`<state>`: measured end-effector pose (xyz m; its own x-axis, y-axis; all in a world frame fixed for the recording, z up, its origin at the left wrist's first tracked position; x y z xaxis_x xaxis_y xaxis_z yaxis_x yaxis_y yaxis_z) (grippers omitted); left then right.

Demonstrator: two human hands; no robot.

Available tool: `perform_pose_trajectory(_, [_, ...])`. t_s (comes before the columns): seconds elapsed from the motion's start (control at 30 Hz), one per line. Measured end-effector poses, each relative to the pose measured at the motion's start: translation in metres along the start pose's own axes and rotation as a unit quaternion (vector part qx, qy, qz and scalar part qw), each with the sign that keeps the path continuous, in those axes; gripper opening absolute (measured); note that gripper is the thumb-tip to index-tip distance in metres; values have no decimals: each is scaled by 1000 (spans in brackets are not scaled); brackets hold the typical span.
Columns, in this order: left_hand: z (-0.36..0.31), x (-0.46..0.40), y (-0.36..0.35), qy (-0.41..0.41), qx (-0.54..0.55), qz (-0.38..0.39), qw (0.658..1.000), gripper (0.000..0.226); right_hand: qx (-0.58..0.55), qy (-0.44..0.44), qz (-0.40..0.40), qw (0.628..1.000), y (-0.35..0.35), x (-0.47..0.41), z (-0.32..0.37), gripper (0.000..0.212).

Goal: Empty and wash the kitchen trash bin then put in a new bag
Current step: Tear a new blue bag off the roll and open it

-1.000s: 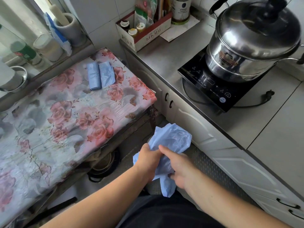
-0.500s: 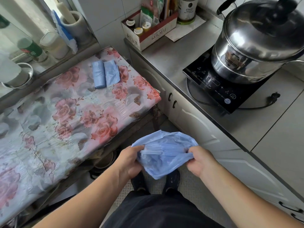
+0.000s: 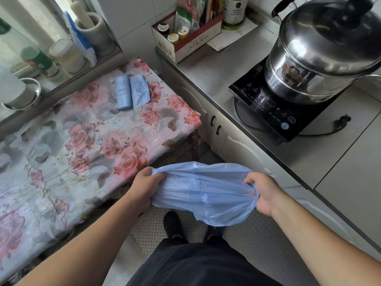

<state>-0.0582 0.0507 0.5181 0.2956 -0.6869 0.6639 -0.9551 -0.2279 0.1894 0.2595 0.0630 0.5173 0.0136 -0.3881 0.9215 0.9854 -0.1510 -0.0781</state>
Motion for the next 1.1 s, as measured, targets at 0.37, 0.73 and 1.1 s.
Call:
perform_pose_trajectory(0.37, [8,8,-53,-93,-450,154,875,46,502,93,13,860,-23,0,-6,43])
perform_pose_trajectory(0.73, [14,3,-23,-142,-551,-22,822,12,457,181,-262,830,5,1,-1,9])
perform_pose_trajectory(1.1, [31,13,-34,31,-1,93,995,32,-15,41,-86,995,4,-23,-18,21])
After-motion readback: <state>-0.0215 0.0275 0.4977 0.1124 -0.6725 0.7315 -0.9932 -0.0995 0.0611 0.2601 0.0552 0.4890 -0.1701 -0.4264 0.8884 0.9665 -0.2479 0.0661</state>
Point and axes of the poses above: each hand's wrist, its own x-axis away from the middle knuckle, its own y-axis out of the back of the hand, z = x × y, the point moved 6 cm from there along -x, towards the middle knuckle, and after that the axes turned 5 degrees about -y, right-handed, at the moved point
